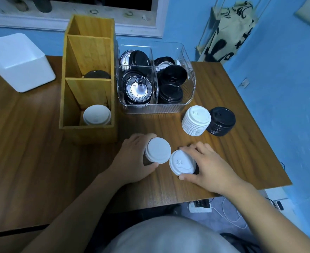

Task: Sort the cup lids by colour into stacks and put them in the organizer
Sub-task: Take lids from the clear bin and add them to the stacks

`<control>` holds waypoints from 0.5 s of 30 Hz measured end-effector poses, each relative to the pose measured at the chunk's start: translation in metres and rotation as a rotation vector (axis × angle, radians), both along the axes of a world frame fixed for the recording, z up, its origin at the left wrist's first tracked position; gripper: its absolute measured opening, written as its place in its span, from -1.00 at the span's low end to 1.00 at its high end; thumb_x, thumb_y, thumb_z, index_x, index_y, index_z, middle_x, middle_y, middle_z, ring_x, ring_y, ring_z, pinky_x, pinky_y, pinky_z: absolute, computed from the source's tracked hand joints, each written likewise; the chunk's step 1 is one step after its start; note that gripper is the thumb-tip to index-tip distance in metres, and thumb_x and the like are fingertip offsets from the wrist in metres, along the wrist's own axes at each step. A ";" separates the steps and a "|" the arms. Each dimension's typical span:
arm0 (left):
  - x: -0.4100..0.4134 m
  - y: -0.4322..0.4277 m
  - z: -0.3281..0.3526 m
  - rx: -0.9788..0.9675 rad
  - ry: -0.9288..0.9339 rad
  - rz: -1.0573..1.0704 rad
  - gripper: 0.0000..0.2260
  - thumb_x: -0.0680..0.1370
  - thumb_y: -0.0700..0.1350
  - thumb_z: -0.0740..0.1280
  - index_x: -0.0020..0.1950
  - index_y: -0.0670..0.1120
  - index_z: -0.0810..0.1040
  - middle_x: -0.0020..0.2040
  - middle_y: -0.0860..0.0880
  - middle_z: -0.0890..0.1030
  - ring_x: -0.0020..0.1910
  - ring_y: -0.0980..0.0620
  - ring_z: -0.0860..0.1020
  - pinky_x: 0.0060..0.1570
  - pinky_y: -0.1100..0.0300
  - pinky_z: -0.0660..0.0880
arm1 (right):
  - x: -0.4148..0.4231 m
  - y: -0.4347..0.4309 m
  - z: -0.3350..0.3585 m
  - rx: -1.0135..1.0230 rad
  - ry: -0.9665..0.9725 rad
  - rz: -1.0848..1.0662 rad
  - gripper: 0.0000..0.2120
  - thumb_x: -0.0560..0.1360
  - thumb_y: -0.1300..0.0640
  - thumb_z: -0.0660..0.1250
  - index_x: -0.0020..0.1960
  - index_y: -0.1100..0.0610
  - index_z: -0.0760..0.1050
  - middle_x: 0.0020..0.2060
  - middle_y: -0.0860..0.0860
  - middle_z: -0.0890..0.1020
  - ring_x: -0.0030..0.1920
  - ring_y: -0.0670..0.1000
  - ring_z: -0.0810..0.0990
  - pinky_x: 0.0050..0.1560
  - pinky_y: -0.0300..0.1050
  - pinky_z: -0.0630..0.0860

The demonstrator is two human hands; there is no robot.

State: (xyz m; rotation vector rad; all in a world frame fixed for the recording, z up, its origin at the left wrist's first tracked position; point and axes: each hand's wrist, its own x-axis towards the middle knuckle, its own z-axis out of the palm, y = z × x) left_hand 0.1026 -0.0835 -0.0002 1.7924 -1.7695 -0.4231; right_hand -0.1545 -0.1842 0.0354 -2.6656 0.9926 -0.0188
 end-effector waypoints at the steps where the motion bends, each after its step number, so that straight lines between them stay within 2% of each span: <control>1: 0.003 0.000 0.000 0.013 0.011 -0.021 -0.22 0.39 0.13 0.57 0.52 0.05 0.30 0.44 0.12 0.42 0.43 0.12 0.30 0.43 0.02 0.30 | 0.000 0.002 -0.002 -0.010 0.000 0.004 -0.15 0.34 -0.44 0.38 0.52 -0.17 0.22 0.24 -0.21 0.32 0.20 -0.10 0.31 0.18 -0.02 0.48; 3: 0.004 0.001 0.000 0.011 0.020 -0.020 -0.19 0.37 0.17 0.57 0.51 0.05 0.29 0.48 0.12 0.37 0.45 0.11 0.28 0.44 0.08 0.24 | -0.003 0.005 -0.005 0.048 -0.056 0.027 -0.15 0.37 -0.40 0.38 0.55 -0.16 0.20 0.36 -0.23 0.29 0.30 -0.11 0.29 0.30 0.01 0.42; 5: 0.002 0.001 -0.002 -0.001 -0.011 0.020 -0.19 0.35 0.24 0.57 0.48 0.03 0.32 0.45 0.08 0.40 0.42 0.09 0.30 0.42 0.10 0.25 | -0.006 0.005 -0.009 0.127 -0.122 0.044 -0.22 0.42 -0.25 0.42 0.56 -0.14 0.23 0.47 -0.23 0.26 0.42 -0.13 0.24 0.42 0.02 0.34; 7: -0.001 -0.001 -0.004 0.006 -0.032 0.042 -0.22 0.36 0.25 0.55 0.47 0.04 0.33 0.41 0.07 0.43 0.40 0.08 0.31 0.40 0.10 0.26 | -0.010 0.003 -0.009 0.161 -0.153 0.052 -0.27 0.44 -0.14 0.48 0.54 -0.12 0.29 0.45 -0.25 0.33 0.44 -0.16 0.24 0.44 -0.03 0.33; 12: 0.000 -0.001 0.002 0.047 -0.011 -0.003 -0.24 0.40 0.22 0.53 0.50 0.10 0.28 0.42 0.16 0.42 0.41 0.14 0.26 0.38 0.09 0.22 | -0.009 -0.004 0.005 0.240 -0.327 -0.019 -0.32 0.36 -0.03 0.60 0.42 -0.11 0.44 0.34 -0.29 0.46 0.39 -0.14 0.37 0.41 -0.27 0.28; 15: 0.002 -0.001 0.005 0.079 -0.011 -0.042 -0.21 0.41 0.23 0.51 0.54 0.10 0.26 0.45 0.18 0.39 0.44 0.14 0.26 0.43 0.00 0.24 | 0.010 -0.010 0.013 0.208 -0.361 0.006 -0.31 0.36 -0.02 0.61 0.43 -0.07 0.45 0.36 -0.25 0.48 0.41 -0.15 0.39 0.43 -0.25 0.26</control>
